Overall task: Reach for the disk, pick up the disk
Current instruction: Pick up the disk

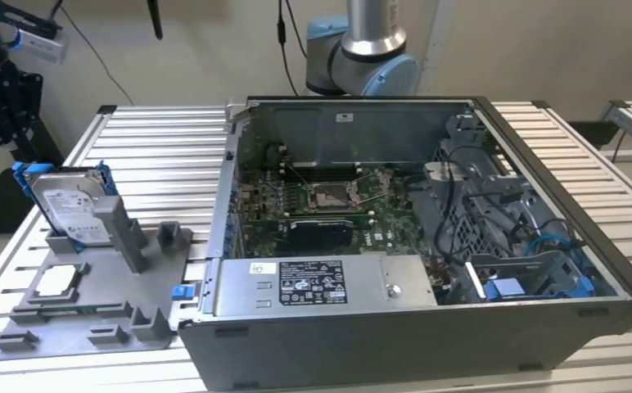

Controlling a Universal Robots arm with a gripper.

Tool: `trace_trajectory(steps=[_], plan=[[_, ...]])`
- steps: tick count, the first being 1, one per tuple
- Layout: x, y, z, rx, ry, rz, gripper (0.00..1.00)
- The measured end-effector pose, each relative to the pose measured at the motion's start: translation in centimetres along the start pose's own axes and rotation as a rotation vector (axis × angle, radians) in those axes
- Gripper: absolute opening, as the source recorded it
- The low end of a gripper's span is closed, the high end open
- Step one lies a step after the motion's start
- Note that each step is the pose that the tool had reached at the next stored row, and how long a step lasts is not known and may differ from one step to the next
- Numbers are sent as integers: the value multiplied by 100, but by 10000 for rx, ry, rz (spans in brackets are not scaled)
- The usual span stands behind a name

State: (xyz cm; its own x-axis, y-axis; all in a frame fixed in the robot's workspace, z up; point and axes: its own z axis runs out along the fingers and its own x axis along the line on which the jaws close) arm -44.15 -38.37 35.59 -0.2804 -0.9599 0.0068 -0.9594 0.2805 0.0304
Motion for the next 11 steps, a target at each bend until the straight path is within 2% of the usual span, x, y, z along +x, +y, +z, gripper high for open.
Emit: trace_trajectory(steps=[11], plan=[[0, 0, 1, 44, 74, -1924, 0]])
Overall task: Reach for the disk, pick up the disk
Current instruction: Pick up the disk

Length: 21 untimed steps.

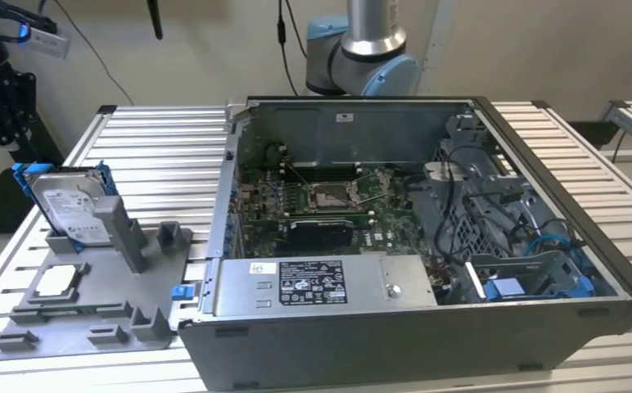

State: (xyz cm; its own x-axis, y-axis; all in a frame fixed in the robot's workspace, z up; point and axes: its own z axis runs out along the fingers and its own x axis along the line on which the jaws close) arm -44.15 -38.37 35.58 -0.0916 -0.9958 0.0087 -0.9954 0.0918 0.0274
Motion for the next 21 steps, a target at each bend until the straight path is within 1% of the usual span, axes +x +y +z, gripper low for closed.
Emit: trace_trajectory(steps=[1, 2, 8, 9, 21], plan=[[0, 0, 0, 12, 4, -172, 0], [0, 0, 0, 14, 4, -217, 0], [0, 0, -1, 21, 7, -315, 0], [0, 0, 0, 22, 8, -333, 100], [0, 0, -1, 34, 12, -529, 100]])
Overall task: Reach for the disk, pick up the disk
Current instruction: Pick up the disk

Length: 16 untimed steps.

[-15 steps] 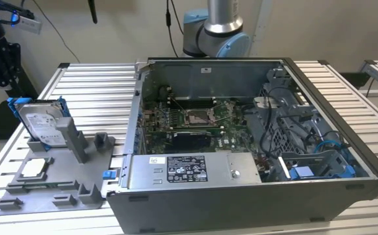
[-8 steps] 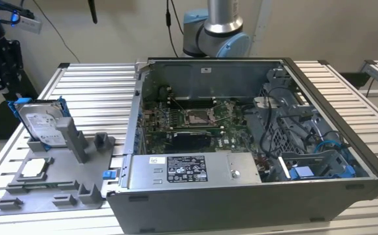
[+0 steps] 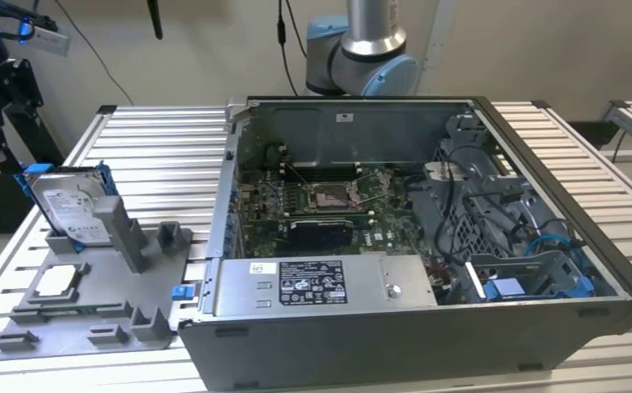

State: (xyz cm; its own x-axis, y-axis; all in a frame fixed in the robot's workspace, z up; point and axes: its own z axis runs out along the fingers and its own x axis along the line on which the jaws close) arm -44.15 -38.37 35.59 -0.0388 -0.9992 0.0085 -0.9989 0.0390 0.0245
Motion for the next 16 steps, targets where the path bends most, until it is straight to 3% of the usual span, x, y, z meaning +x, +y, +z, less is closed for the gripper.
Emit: trace_trajectory(steps=[5, 11, 16], plan=[[0, 0, 25, 2, -7, -29, 100], [-5, -4, 131, 7, -81, -31, 100], [-28, -4, 200, 7, -196, -34, 100]])
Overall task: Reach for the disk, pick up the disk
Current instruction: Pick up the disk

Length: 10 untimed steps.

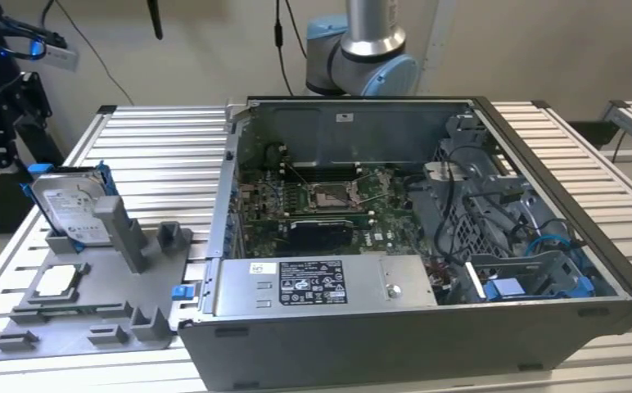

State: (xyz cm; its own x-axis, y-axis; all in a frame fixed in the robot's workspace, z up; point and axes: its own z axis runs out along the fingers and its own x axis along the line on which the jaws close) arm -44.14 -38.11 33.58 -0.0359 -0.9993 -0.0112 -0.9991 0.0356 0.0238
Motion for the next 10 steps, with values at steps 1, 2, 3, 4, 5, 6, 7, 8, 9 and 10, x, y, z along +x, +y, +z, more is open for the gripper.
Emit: trace_trajectory(steps=[1, 2, 3, 4, 5, 6, 7, 8, 9, 10], plan=[[-8, 0, 17, -1, -19, 1, 100], [-14, -1, 36, 1, -30, 0, 100], [-19, -1, 54, 1, -35, -2, 100], [-23, -2, 73, 1, -37, -5, 100], [-25, -2, 90, 0, -39, -11, 100], [-26, -3, 108, -1, -40, -19, 100], [-26, -3, 126, -1, -41, -27, 100], [-27, -3, 144, -2, -41, -35, 100], [-27, -4, 163, -1, -42, -46, 100], [-26, -4, 181, -1, -42, -61, 100]])
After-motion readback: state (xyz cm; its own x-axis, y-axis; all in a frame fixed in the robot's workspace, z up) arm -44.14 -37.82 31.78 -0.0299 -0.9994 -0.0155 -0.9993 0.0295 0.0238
